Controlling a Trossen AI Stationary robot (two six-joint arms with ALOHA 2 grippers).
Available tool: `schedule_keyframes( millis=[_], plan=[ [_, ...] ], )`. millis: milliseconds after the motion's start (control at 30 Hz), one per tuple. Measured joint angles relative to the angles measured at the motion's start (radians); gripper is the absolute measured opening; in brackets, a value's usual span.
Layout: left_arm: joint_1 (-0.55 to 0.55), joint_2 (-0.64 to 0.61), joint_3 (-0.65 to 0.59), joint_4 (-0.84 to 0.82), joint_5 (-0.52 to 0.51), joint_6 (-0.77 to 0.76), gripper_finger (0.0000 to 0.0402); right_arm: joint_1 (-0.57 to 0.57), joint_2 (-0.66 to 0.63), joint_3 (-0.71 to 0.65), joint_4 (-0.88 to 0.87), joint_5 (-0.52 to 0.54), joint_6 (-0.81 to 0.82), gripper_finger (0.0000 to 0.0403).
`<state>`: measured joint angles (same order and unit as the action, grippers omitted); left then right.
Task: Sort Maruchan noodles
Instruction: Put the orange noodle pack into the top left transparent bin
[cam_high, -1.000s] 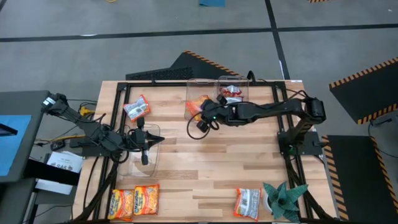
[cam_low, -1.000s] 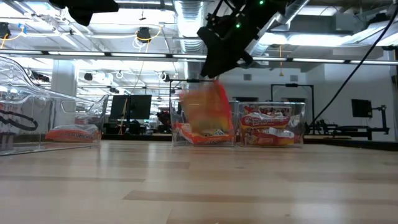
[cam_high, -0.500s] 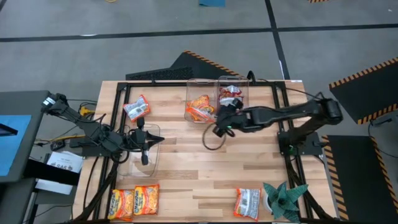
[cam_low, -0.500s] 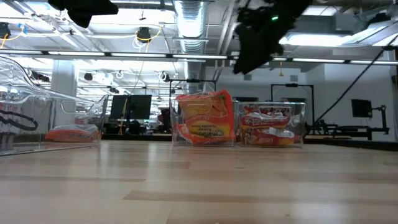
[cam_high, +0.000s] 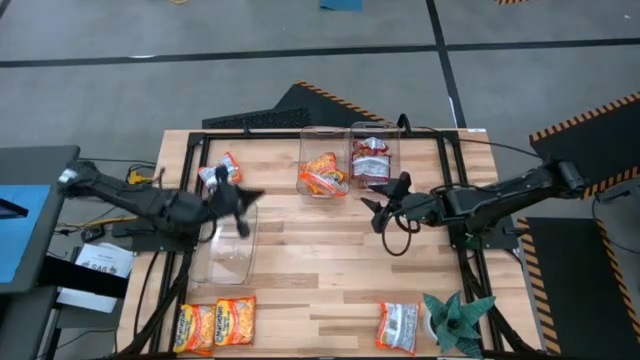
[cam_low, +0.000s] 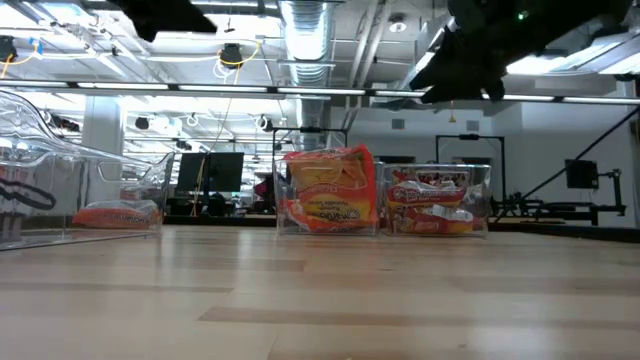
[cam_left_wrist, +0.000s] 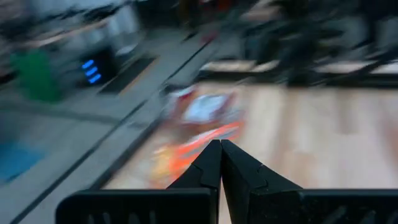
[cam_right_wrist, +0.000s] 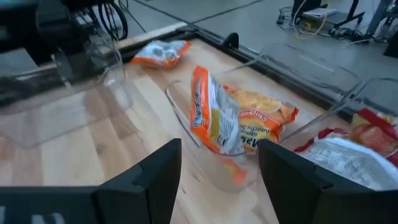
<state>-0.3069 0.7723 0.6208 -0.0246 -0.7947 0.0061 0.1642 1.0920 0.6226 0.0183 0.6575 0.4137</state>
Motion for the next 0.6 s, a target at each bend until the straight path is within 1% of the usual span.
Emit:
schedule_keyframes(
  millis=[67, 167, 233, 333, 467, 533, 600],
  plan=[
    [0.137, 0.003, 0.072, -0.168, 0.037, -0.039, 0.0007, -0.002, 0.012, -0.012, 0.028, 0.000, 0.000, 0.0234],
    [0.379, 0.034, 0.184, -0.410, 0.110, -0.116, 0.0028, -0.003, 0.055, -0.012, 0.033, 0.000, 0.011, 0.0234],
    [0.543, 0.061, 0.243, -0.538, 0.188, -0.171, 0.0049, -0.004, 0.093, -0.012, 0.058, 0.000, 0.010, 0.0234],
    [0.752, 0.113, 0.286, -0.677, 0.329, -0.228, 0.0082, -0.021, 0.142, -0.012, 0.093, -0.005, -0.016, 0.0234],
    [0.950, 0.194, 0.290, -0.808, 0.483, -0.291, 0.0123, -0.042, 0.186, -0.013, 0.087, -0.006, 0.006, 0.0234],
    [1.013, 0.240, 0.290, -0.856, 0.518, -0.315, 0.0141, -0.049, 0.193, -0.013, 0.086, -0.006, 0.021, 0.0234],
    [1.054, 0.283, 0.290, -0.871, 0.526, -0.325, 0.0156, -0.052, 0.193, -0.013, 0.090, -0.010, 0.031, 0.0234]
  ],
)
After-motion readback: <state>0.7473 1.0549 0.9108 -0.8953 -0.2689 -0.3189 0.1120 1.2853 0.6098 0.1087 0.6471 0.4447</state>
